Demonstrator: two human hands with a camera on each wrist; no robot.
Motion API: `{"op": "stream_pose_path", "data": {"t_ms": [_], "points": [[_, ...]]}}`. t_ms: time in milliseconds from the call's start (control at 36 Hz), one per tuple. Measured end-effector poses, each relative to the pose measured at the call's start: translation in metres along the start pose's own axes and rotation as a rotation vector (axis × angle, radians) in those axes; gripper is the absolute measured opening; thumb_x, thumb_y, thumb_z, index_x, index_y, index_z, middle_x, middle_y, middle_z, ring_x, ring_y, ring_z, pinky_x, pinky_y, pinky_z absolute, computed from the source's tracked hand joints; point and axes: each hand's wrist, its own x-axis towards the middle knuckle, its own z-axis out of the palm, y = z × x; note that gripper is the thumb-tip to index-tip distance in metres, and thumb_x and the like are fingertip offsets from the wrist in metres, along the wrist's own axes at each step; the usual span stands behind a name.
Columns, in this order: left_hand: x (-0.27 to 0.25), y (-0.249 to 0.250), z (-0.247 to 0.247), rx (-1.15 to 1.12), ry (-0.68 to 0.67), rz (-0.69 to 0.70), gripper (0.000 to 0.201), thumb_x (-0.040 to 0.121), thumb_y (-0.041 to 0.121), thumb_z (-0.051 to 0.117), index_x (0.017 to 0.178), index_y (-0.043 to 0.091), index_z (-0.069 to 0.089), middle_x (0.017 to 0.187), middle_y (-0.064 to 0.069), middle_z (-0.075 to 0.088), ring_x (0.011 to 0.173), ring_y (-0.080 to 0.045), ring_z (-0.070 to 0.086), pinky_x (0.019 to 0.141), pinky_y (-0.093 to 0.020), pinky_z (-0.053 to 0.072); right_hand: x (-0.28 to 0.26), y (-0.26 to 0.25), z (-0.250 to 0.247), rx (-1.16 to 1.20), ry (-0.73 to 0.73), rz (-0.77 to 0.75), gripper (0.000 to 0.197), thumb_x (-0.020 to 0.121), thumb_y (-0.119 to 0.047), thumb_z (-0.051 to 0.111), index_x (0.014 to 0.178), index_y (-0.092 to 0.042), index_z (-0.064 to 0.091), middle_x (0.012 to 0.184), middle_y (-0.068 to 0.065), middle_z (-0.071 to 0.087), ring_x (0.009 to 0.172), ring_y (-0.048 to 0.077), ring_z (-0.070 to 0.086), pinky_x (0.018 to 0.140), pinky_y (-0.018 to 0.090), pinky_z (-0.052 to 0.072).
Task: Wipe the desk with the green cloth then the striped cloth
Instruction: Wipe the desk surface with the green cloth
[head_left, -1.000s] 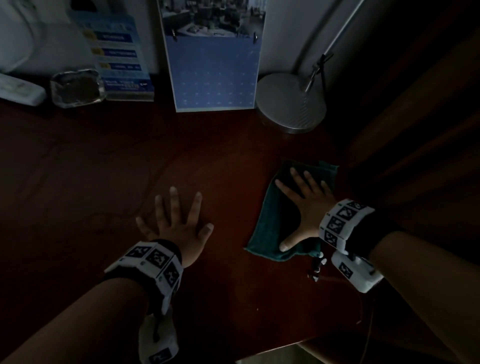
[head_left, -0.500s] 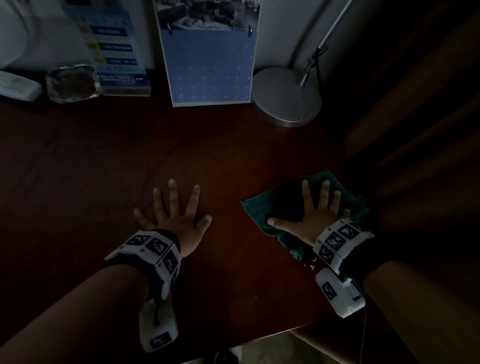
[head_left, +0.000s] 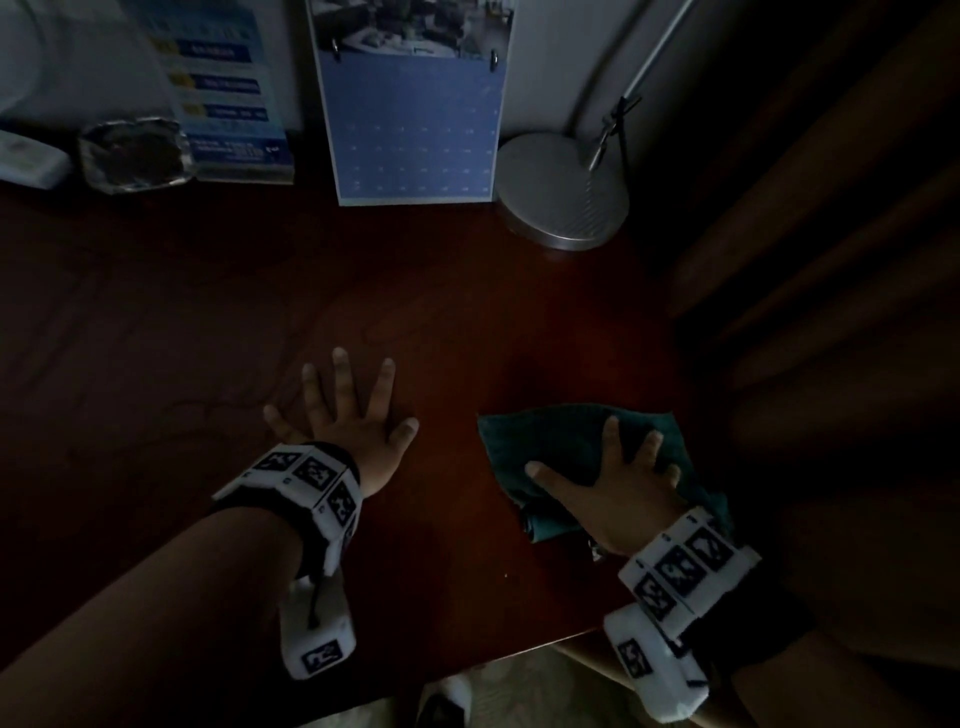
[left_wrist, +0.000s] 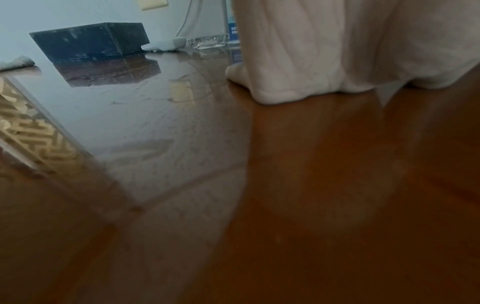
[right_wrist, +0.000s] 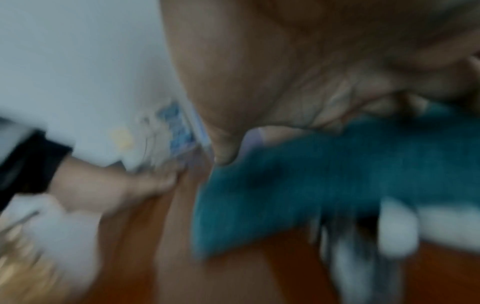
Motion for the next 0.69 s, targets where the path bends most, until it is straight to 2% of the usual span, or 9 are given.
{"op": "stream_pose_path", "data": {"t_ms": [83, 139, 222, 278, 361, 444, 528, 611, 694], "points": [[0.000, 0.000, 0.000, -0.004, 0.006, 0.004, 0.067, 0.092, 0.065, 0.012, 0.138, 0.044, -0.031, 0.145, 0.000, -0.044, 0.137, -0.030, -0.033, 0.108, -0.066, -0.008, 0.006, 0.013, -0.017, 0.053, 0.178, -0.077, 0.089, 0.075, -0.083, 0.030, 0.147, -0.032, 0.021, 0.148, 0.013, 0.030, 0.130, 0.036, 0.036, 0.106, 0.050, 0.032], [-0.001, 0.000, 0.000, -0.010, -0.001, 0.001, 0.067, 0.092, 0.065, 0.013, 0.138, 0.044, -0.031, 0.145, 0.000, -0.045, 0.137, -0.030, -0.034, 0.108, -0.065, -0.009, 0.017, 0.025, -0.023, 0.024, 0.325, -0.154, 0.071, 0.082, -0.075, 0.027, 0.141, -0.035, 0.032, 0.143, 0.005, 0.039, 0.125, 0.028, 0.043, 0.105, 0.045, 0.031], [0.000, 0.001, 0.001, -0.013, 0.009, 0.006, 0.067, 0.092, 0.064, 0.013, 0.139, 0.044, -0.030, 0.145, 0.000, -0.044, 0.137, -0.029, -0.034, 0.107, -0.065, -0.009, 0.033, 0.040, -0.016, 0.088, 0.387, -0.353, 0.061, 0.086, -0.065, 0.035, 0.140, -0.037, 0.038, 0.151, -0.003, 0.031, 0.136, 0.022, 0.032, 0.113, 0.047, 0.021], [0.000, 0.000, 0.002, -0.013, 0.015, 0.009, 0.067, 0.092, 0.064, 0.013, 0.139, 0.044, -0.030, 0.146, 0.000, -0.044, 0.137, -0.029, -0.034, 0.107, -0.066, -0.009, 0.038, 0.048, -0.005, 0.122, 0.355, -0.440, 0.053, 0.091, -0.056, 0.042, 0.141, -0.041, 0.034, 0.156, -0.007, 0.018, 0.144, 0.019, 0.013, 0.117, 0.049, 0.003], [0.001, 0.000, 0.003, -0.011, 0.015, 0.011, 0.067, 0.092, 0.065, 0.013, 0.139, 0.044, -0.030, 0.145, 0.000, -0.045, 0.137, -0.030, -0.034, 0.107, -0.066, -0.009, 0.037, 0.055, 0.014, 0.102, 0.314, -0.469, 0.059, 0.082, -0.069, 0.025, 0.139, -0.053, 0.013, 0.154, -0.017, -0.008, 0.144, 0.012, -0.012, 0.113, 0.046, -0.013], [0.002, -0.001, 0.003, -0.009, 0.010, 0.012, 0.066, 0.092, 0.065, 0.012, 0.138, 0.044, -0.031, 0.145, 0.000, -0.045, 0.137, -0.030, -0.034, 0.107, -0.066, -0.008, 0.033, 0.058, 0.026, 0.033, 0.317, -0.400, 0.059, 0.078, -0.071, 0.007, 0.134, -0.056, -0.006, 0.147, -0.020, -0.025, 0.139, 0.009, -0.021, 0.112, 0.052, -0.013], [0.002, -0.001, 0.003, -0.007, 0.014, 0.013, 0.067, 0.092, 0.065, 0.012, 0.138, 0.044, -0.031, 0.145, 0.000, -0.044, 0.137, -0.030, -0.034, 0.107, -0.066, -0.008, 0.026, 0.055, 0.034, -0.082, 0.261, -0.265, 0.060, 0.097, -0.051, 0.023, 0.133, -0.045, -0.024, 0.150, -0.006, -0.035, 0.141, 0.022, -0.026, 0.112, 0.060, -0.005], [0.003, -0.001, 0.003, -0.011, 0.010, 0.007, 0.067, 0.091, 0.065, 0.012, 0.137, 0.044, -0.032, 0.145, 0.000, -0.045, 0.137, -0.030, -0.035, 0.107, -0.066, -0.008, 0.011, 0.045, 0.039, -0.072, 0.187, -0.169, 0.063, 0.100, -0.043, 0.028, 0.143, -0.043, -0.018, 0.148, 0.004, -0.039, 0.138, 0.030, -0.031, 0.110, 0.063, -0.004], [0.002, 0.000, 0.002, -0.007, 0.008, 0.007, 0.067, 0.092, 0.065, 0.012, 0.137, 0.044, -0.032, 0.145, 0.000, -0.045, 0.137, -0.030, -0.034, 0.107, -0.066, -0.008, -0.003, 0.032, 0.044, 0.099, 0.174, -0.079, 0.059, 0.099, -0.048, 0.022, 0.145, -0.043, -0.014, 0.151, 0.002, -0.034, 0.140, 0.027, -0.028, 0.111, 0.064, -0.002]]}}
